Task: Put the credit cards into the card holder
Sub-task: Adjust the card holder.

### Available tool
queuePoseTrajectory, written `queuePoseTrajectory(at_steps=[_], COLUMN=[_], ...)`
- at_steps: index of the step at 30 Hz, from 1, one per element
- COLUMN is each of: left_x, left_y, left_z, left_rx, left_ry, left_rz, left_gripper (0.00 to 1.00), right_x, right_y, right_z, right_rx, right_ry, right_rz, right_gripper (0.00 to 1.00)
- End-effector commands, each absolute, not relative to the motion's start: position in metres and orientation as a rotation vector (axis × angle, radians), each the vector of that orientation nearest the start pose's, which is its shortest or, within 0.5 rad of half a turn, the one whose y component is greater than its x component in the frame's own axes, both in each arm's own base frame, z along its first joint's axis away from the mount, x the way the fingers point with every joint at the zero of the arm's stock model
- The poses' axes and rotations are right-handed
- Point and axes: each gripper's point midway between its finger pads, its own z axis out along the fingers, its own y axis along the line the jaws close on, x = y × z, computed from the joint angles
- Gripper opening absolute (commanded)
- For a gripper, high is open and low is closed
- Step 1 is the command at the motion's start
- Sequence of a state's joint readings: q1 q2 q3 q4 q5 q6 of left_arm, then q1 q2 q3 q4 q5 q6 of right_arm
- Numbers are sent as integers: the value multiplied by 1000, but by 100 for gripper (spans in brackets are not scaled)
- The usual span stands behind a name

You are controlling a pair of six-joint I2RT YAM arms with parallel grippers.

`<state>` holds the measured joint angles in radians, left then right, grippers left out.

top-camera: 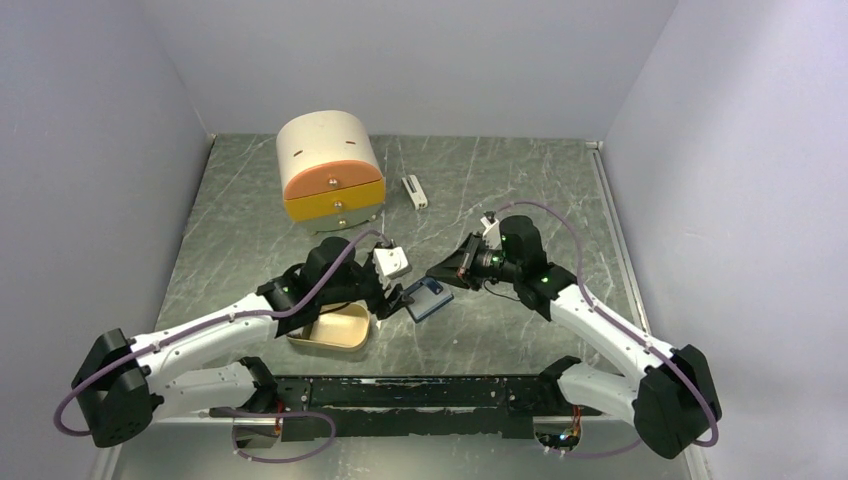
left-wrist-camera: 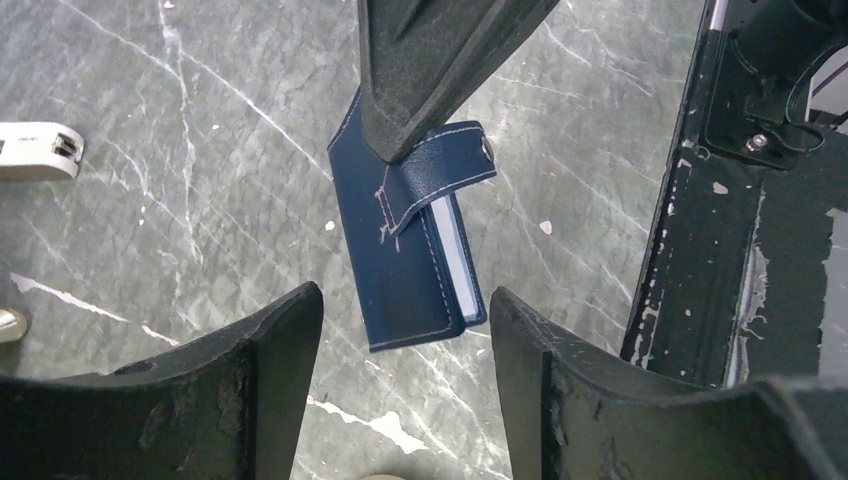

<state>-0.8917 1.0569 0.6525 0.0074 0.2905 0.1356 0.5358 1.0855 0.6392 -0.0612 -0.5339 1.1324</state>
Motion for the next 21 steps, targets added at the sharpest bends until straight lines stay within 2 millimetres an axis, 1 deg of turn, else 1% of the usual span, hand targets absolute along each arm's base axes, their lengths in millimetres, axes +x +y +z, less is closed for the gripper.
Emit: queuePoseTrajectory(at_steps=[1, 3, 5, 7, 8, 9, 10, 11, 12, 13, 14, 15, 16, 17, 19, 21], left_x=[186, 183, 186, 190, 194, 197, 199, 202, 204, 204, 202, 200, 198, 194, 183, 170], left_y=[-312, -315, -317, -317, -316, -315, -313, -311, -309, -308, -308, -308, -308, -309, -312, -309], left_z=[178, 176, 172, 170, 170, 170, 172, 174, 176, 179, 179, 182, 182, 182, 186, 183], left_rx=[1217, 1239, 1224, 1215, 1203, 1190, 1176, 1160, 1150, 1144, 1143, 1138, 1139, 1142, 1140, 1131], left_ry=[1553, 1535, 1543, 1545, 1552, 1557, 1562, 1569, 1576, 1582, 1595, 1609, 1626, 1648, 1695, 1779], left_rz=[-763, -777, -764, -744, -719, -697, -680, -664, -652, -649, -658, -673, -692, -715, -795, -871], left_gripper=[67, 67, 68, 64, 59, 51, 38, 22, 11, 9, 9, 9, 9, 9, 9, 9], right_x=[210, 210, 210, 209, 209, 208, 208, 208, 209, 210, 212, 215, 220, 227, 236, 236], right_y=[265, 264, 264, 265, 265, 265, 265, 264, 264, 263, 263, 260, 255, 252, 244, 245], right_z=[201, 202, 203, 206, 207, 208, 209, 210, 211, 211, 216, 214, 215, 223, 231, 244], right_rx=[373, 389, 404, 406, 404, 398, 389, 368, 332, 245, 146, 63, -10, -101, -283, -482], right_ry=[2293, 2284, 2272, 2264, 2260, 2255, 2250, 2240, 2229, 2206, 2173, 2156, 2131, 2079, 1981, 1853], right_rz=[1560, 1573, 1591, 1606, 1610, 1614, 1612, 1604, 1590, 1558, 1523, 1445, 1362, 1281, 1132, 1058], right_gripper=[0, 0, 0, 0, 0, 0, 0, 0, 0, 1, 12, 24, 34, 43, 57, 64])
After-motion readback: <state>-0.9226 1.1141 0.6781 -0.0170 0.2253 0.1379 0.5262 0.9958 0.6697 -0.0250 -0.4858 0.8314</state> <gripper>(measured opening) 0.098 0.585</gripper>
